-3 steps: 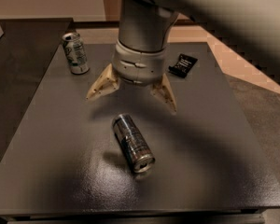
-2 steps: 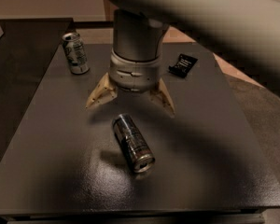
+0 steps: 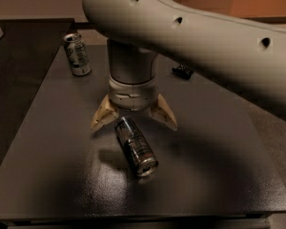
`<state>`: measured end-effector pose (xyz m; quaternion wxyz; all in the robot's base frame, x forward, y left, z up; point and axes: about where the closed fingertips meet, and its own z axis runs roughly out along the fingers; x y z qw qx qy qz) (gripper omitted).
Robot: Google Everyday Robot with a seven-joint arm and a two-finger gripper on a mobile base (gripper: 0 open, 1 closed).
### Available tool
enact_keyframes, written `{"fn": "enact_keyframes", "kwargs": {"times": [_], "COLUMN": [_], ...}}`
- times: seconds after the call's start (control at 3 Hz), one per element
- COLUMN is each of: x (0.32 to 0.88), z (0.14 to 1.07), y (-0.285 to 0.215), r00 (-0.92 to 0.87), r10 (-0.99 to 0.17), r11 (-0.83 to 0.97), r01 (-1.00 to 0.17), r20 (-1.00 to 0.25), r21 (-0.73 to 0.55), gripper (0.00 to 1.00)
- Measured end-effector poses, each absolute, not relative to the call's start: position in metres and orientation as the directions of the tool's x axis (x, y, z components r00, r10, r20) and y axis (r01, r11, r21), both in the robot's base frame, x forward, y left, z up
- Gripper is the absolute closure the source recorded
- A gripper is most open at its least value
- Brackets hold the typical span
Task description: Pick redbull can
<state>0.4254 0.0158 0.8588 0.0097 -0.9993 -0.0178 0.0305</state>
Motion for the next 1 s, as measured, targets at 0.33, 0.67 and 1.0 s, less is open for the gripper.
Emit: {"fn": "enact_keyframes", "kwargs": {"times": [0.33, 0.67, 1.0], "x": [0.4216, 0.4195, 0.4198], "z": [0.8480, 0.8417, 0.8398], "y": [0.0121, 0.0092, 0.0073], "r00": [0.997, 0.996, 0.996], "r10": [0.034, 0.024, 0.011], "r11": [-0.999, -1.000, -1.000], "r01": [0.034, 0.024, 0.012], "r20": [-0.072, -0.082, -0.091], "r21": [-0.001, 0.007, 0.006], "gripper": [0.00, 0.18, 0.40]}}
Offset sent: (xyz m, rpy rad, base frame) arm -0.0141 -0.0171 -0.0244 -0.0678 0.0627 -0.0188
